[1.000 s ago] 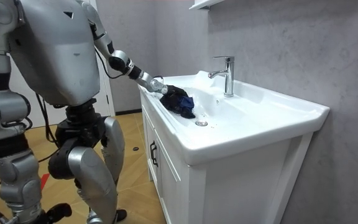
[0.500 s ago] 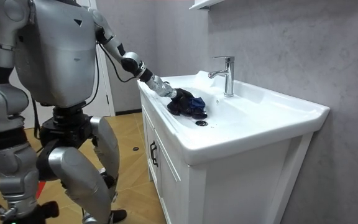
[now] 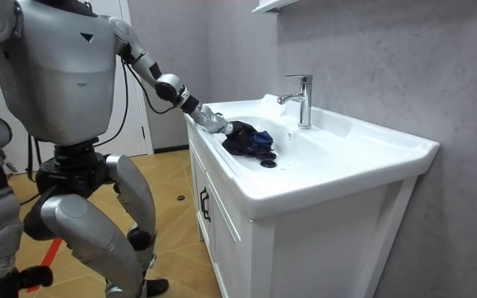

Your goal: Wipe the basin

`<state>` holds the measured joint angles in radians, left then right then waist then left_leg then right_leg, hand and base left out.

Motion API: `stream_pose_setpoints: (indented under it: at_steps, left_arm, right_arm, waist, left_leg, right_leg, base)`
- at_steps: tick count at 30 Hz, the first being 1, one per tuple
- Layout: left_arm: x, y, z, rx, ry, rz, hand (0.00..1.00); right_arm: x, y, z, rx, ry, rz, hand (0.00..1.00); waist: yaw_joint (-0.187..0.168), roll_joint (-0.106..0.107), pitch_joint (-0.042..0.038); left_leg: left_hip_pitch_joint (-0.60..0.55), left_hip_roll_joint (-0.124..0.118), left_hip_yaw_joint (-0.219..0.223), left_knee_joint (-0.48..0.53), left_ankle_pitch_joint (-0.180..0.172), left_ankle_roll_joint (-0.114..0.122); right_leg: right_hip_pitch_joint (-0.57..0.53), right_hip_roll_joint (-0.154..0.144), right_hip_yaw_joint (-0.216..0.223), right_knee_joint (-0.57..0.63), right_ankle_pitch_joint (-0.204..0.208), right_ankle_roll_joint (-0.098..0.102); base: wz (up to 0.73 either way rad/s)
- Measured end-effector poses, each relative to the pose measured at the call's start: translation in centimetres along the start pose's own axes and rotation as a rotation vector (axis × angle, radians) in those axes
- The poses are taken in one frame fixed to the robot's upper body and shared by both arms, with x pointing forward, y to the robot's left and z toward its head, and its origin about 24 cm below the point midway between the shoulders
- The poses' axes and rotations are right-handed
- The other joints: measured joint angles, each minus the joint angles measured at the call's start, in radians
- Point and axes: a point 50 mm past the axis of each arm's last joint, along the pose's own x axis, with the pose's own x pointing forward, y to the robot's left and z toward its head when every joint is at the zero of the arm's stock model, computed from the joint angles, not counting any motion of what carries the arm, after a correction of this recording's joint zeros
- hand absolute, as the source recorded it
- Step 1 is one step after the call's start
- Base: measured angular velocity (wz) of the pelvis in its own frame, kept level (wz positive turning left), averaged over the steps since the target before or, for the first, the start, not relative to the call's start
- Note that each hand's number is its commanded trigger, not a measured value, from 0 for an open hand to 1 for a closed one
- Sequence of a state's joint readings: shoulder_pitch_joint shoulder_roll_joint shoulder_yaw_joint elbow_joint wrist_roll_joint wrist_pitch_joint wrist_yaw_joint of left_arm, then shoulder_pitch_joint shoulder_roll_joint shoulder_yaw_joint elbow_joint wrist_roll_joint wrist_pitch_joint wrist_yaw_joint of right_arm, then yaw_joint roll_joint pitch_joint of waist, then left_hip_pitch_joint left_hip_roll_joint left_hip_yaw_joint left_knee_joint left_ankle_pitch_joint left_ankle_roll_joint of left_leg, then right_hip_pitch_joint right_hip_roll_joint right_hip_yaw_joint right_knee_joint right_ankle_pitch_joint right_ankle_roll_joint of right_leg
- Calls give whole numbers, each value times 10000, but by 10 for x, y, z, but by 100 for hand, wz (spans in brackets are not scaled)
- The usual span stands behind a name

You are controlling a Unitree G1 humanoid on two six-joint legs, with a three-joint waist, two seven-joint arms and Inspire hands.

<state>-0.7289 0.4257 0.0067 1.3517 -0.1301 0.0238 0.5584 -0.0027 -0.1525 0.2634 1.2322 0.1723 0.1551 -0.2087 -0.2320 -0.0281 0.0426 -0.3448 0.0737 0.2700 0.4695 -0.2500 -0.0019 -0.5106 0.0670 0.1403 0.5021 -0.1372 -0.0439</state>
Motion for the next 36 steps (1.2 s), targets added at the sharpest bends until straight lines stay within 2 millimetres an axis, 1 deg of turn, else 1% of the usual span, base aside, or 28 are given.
stream_pose_setpoints:
  at_steps: [1, 2, 3, 4, 5, 6, 7, 8, 10, 14, 16, 18, 19, 20, 26, 28, 31, 34, 36]
  left_arm:
    - [0, 0, -1, 26, 73, -6, 100]
    - [-1, -2, -3, -62, 228, -36, 100]
    - [-2, -4, -4, -61, 273, -73, 100]
    - [-4, -7, -4, -34, 315, -136, 100]
    - [-5, -9, -5, 9, 339, -190, 100]
    - [-5, -9, -4, 3, 330, -197, 100]
    - [-6, -11, -3, -57, 319, -202, 100]
    - [-7, -13, -1, -129, 312, -191, 100]
    - [-8, -15, 3, -173, 256, -215, 100]
    - [-9, -18, 13, -41, -28, -261, 100]
    - [-11, -21, 18, 107, -180, -316, 100]
    - [-11, -22, 21, 69, -239, -343, 100]
    - [-13, -25, 25, 59, -334, -441, 100]
    - [-15, -28, 29, 116, -470, -557, 100]
    - [-19, -34, 42, 347, -969, -708, 100]
    - [-21, -37, 46, 333, -1088, -807, 100]
    - [-23, -40, 49, 261, -1167, -894, 100]
    - [-25, -44, 52, 250, -1303, -1089, 100]
    - [-27, -46, 53, 296, -1430, -1158, 100]
  right_arm:
    - [0, 0, 0, 127, -15, 2, 0]
    - [0, 0, 1, 218, -60, -34, 0]
    - [0, 0, 1, 238, -60, -63, 0]
    - [0, -1, 1, 270, -78, -132, 0]
    - [0, -1, 2, 278, -90, -158, 0]
    - [0, -1, 2, 292, -127, -165, 0]
    - [0, -2, 3, 307, -181, -179, 0]
    - [0, -3, 2, 295, -150, -209, 0]
    - [0, -4, 0, 267, -11, -220, 0]
    - [2, -9, 2, 462, 119, -133, 0]
    - [2, -12, 6, 494, 88, -14, 0]
    - [3, -14, 13, 503, -80, 97, 0]
    - [3, -17, 16, 512, -170, 118, 0]
    - [3, -19, 19, 510, -227, 104, 0]
    - [3, -19, 26, 606, -339, 443, 0]
    - [4, -20, 25, 600, -290, 471, 0]
    - [4, -20, 24, 606, -240, 581, 0]
    - [4, -20, 20, 599, -81, 700, 0]
    - [4, -21, 18, 601, -12, 705, 0]
  waist:
    - [-66, 50, -9]
    - [-102, 122, 3]
    - [-141, 159, 4]
    - [-219, 226, 2]
    - [-330, 269, -18]
    - [-383, 296, -15]
    - [-414, 323, -2]
    - [-430, 357, -5]
    - [-438, 365, -3]
    - [-481, 347, 10]
    - [-586, 345, 21]
    - [-692, 347, 100]
    - [-733, 409, 163]
    - [-756, 454, 197]
    - [-967, 499, 224]
    - [-973, 508, 229]
    - [-976, 571, 264]
    - [-986, 585, 268]
    - [-1053, 608, 275]
  left_leg:
    - [-9, 7, 7, 21, -35, 11]
    - [-27, 31, 22, 73, -147, 39]
    - [-38, 27, 26, 95, -160, 38]
    - [-47, 0, 28, 98, -167, 44]
    - [-98, -18, 26, 98, -174, 65]
    - [-131, -46, 39, 98, -165, 74]
    - [-171, -168, 45, 90, -150, 84]
    - [-221, -175, 51, 107, -155, 96]
    - [-272, -185, 47, 135, -163, 109]
    - [-395, -185, 8, 163, -167, 117]
    - [-403, -151, 17, 225, -197, 142]
    - [-403, -127, 21, 349, -256, 149]
    - [-451, -100, 17, 434, -328, 165]
    - [-498, -96, 16, 471, -354, 170]
    - [-642, -114, 28, 510, -361, 178]
    - [-644, -130, 38, 557, -411, 189]
    - [-655, -132, 19, 667, -452, 200]
    - [-647, -135, 22, 685, -510, 202]
    - [-641, -129, 37, 692, -513, 205]
  right_leg:
    - [6, 19, -7, 10, 32, 33]
    - [8, 31, -18, 30, 74, 62]
    - [6, 28, -21, 50, 100, 96]
    - [-9, 8, -32, 104, 107, 119]
    - [-88, -57, -35, 203, 85, 127]
    - [-142, -109, -32, 237, 84, 126]
    - [-234, -144, -14, 336, 77, 114]
    - [-306, -162, -17, 393, 63, 106]
    - [-348, -159, -27, 395, 62, 105]
    - [-482, -148, -27, 405, 64, 103]
    - [-480, -126, -35, 423, 55, 87]
    - [-481, -126, -36, 518, 7, 78]
    - [-504, -124, -62, 546, -20, 86]
    - [-545, -126, -70, 570, -39, 94]
    - [-693, -127, -79, 630, -85, 102]
    - [-731, -131, -61, 734, -162, 102]
    - [-743, -134, -58, 781, -202, 119]
    - [-751, -131, -38, 883, -263, 123]
    - [-745, -128, -38, 878, -264, 124]
  base:
    - [-7]
    - [-7]
    - [0]
    - [7]
    - [9]
    - [5]
    - [4]
    - [0]
    - [0]
    - [0]
    - [-2]
    - [-2]
    - [0]
    - [0]
    - [0]
    - [0]
    - [0]
    - [0]
    - [0]
